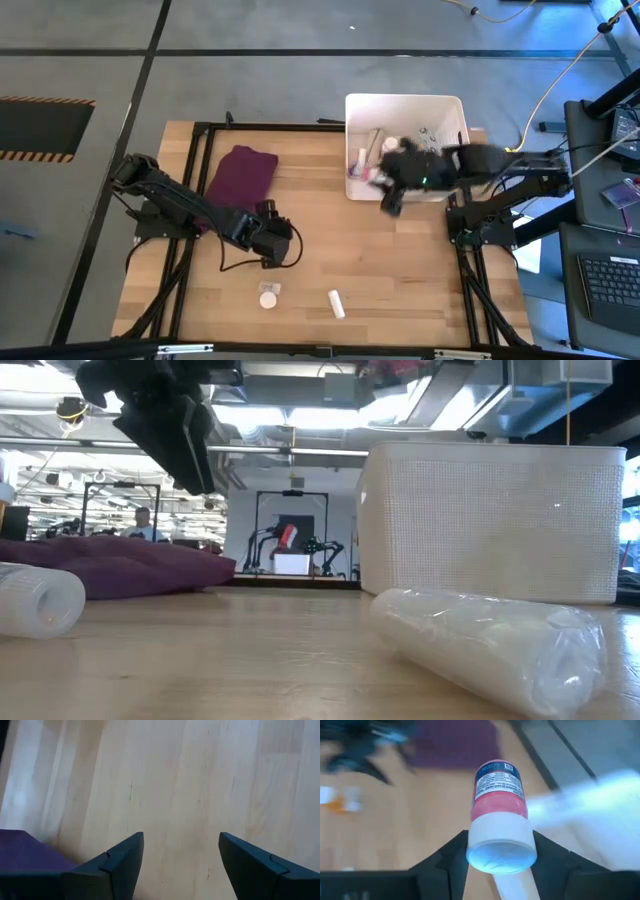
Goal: Pick & place medical supplies in basket/bin
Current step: Put the pink pill bottle into the white bin
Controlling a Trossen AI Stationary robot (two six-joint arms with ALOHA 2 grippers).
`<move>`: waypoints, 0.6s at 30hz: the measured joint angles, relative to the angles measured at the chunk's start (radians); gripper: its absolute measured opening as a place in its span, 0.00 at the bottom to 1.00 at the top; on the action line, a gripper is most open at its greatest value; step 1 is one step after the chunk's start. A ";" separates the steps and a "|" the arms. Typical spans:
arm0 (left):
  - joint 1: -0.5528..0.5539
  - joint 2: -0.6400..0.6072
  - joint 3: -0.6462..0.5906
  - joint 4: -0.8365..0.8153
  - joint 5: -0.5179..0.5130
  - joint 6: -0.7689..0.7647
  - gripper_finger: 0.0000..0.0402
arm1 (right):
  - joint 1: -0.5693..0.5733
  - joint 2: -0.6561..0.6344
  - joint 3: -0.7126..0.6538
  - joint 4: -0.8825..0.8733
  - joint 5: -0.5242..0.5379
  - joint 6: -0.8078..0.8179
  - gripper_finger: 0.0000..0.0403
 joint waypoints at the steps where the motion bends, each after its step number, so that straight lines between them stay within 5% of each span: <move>1: 0.000 0.000 0.000 0.003 -0.004 0.000 0.62 | -0.027 0.004 0.043 -0.089 0.003 0.040 0.43; 7: 0.000 0.000 0.000 0.028 -0.029 0.061 0.62 | -0.236 0.028 0.184 -0.502 -0.046 0.235 0.43; 18: 0.033 0.000 0.000 0.073 0.012 0.101 0.62 | -0.610 0.140 0.166 -0.526 -0.345 0.138 0.43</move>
